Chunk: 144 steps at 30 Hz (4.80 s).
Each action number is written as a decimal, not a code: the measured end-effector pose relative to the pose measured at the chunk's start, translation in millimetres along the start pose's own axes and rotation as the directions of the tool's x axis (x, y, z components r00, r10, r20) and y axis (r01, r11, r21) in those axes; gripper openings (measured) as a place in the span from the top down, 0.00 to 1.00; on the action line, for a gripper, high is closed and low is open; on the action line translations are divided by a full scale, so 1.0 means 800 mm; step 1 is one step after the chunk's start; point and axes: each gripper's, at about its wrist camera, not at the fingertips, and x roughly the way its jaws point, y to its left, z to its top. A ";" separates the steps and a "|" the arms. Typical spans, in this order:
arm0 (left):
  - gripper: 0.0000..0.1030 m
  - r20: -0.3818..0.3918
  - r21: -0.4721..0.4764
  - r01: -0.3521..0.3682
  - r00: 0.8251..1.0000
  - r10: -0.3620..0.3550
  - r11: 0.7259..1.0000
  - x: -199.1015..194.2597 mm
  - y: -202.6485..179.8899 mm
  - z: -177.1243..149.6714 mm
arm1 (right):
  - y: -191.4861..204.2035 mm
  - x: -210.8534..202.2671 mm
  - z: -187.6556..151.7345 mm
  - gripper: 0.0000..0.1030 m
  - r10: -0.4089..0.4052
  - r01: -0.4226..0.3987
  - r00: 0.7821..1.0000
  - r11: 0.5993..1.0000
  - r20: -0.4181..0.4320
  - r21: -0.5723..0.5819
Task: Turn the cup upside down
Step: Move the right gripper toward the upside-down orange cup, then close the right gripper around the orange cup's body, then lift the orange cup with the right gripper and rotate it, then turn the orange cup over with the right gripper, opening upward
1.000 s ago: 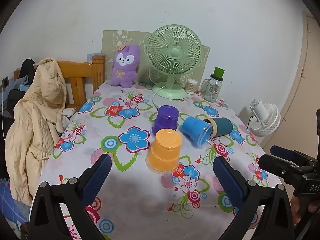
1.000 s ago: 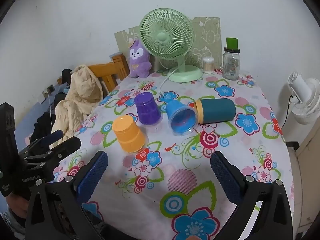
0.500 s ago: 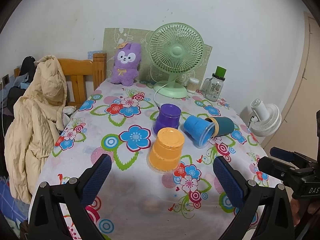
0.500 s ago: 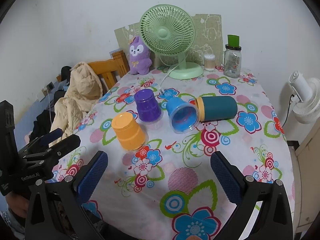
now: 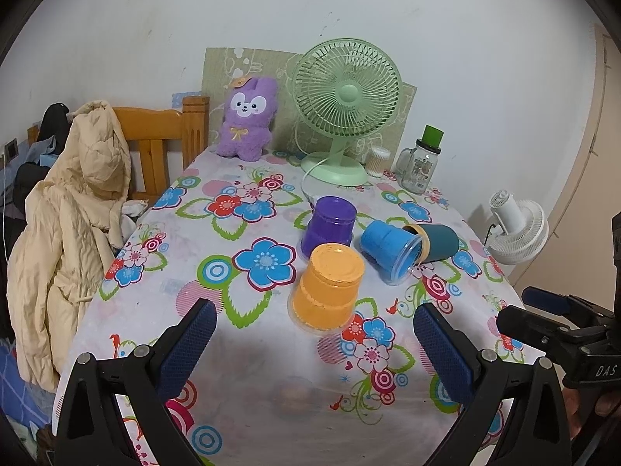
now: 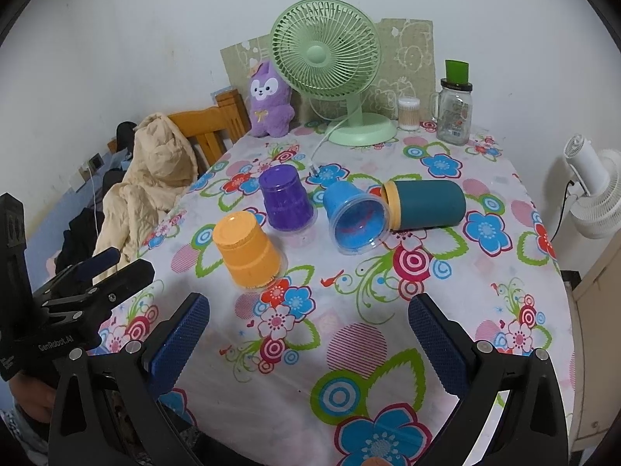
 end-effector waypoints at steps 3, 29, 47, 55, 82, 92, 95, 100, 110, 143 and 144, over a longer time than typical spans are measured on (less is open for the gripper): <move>0.00 -0.007 -0.005 -0.002 1.000 0.002 1.000 0.002 0.003 0.001 | 0.003 0.005 0.001 0.00 0.001 -0.001 1.000 1.000 -0.010 -0.007; 0.00 -0.134 -0.024 -0.079 0.988 0.075 0.997 0.056 0.078 -0.028 | 0.071 0.114 0.041 0.00 0.051 -0.067 0.988 0.993 -0.149 -0.102; 0.00 -0.243 0.069 -0.080 0.965 0.094 0.994 0.123 0.084 -0.021 | 0.100 0.206 0.076 0.07 0.041 -0.094 0.956 0.981 -0.292 -0.171; 0.00 -0.282 0.059 -0.087 0.954 0.100 0.994 0.140 0.088 -0.024 | 0.098 0.229 0.077 0.39 0.046 -0.105 0.945 0.980 -0.325 -0.166; 0.00 -0.293 0.026 -0.003 0.956 0.011 1.000 0.095 0.025 -0.065 | 0.042 0.146 0.002 0.40 0.162 -0.165 0.985 0.985 -0.062 -0.048; 0.00 -0.270 0.076 0.011 0.963 0.010 0.997 0.073 -0.008 -0.069 | 0.014 0.089 -0.047 0.40 0.145 -0.144 0.989 0.989 0.003 -0.041; 0.00 -0.270 0.093 0.020 0.963 0.006 0.995 0.068 -0.017 -0.072 | 0.010 0.076 -0.063 0.40 0.142 -0.140 0.990 0.989 0.023 -0.046; 0.00 -0.280 0.141 0.013 0.960 0.027 0.990 0.067 -0.029 -0.081 | -0.007 0.052 -0.090 0.39 0.180 -0.178 0.981 0.984 0.078 -0.033; 0.01 -0.274 0.131 0.007 0.961 0.030 0.991 0.069 -0.037 -0.079 | -0.018 0.057 -0.096 0.37 0.128 -0.127 0.989 0.992 0.068 -0.015; 0.01 -0.247 0.109 -0.042 0.967 0.068 0.993 0.066 -0.052 -0.073 | -0.048 0.052 -0.086 0.12 0.067 -0.071 0.996 0.996 0.063 0.053; 0.01 -0.246 0.111 -0.043 0.967 0.069 0.993 0.066 -0.054 -0.072 | -0.049 0.048 -0.087 0.12 0.058 -0.061 0.996 0.997 0.064 0.045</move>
